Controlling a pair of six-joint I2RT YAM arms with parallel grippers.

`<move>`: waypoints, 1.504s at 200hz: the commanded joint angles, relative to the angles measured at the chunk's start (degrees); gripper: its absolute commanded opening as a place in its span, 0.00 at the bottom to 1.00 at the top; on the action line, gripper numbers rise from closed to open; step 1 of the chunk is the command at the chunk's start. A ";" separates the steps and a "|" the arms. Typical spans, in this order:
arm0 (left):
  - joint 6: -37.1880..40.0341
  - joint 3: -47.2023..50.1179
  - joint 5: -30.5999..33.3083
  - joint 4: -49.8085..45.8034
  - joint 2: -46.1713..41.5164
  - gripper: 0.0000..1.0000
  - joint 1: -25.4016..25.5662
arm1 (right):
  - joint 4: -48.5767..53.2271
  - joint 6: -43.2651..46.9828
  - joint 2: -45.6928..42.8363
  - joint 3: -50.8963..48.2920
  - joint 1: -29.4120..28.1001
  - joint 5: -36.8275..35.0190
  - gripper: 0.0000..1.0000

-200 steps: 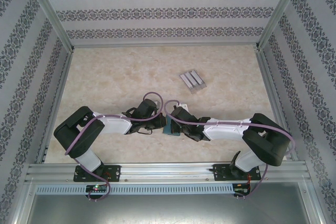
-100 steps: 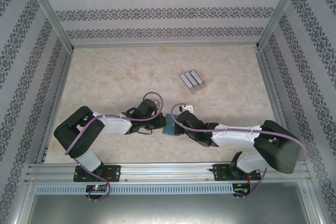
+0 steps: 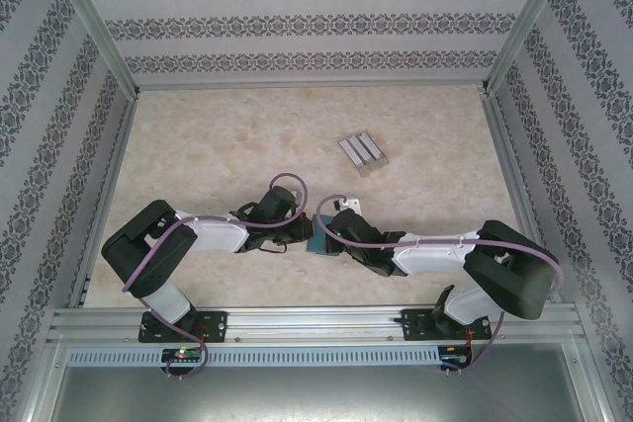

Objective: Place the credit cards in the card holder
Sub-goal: Close the button on the card holder.

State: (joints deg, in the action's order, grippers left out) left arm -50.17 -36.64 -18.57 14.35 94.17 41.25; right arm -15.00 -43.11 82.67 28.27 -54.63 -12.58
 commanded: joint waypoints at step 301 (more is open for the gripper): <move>-0.26 2.97 -3.91 -2.34 0.43 0.10 -8.78 | -9.09 16.06 9.17 -10.93 -8.60 -2.49 0.00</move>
State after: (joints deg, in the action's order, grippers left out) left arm -50.28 -36.01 -26.33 14.92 94.78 36.18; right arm -35.83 -29.10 87.81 19.55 -62.13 -19.27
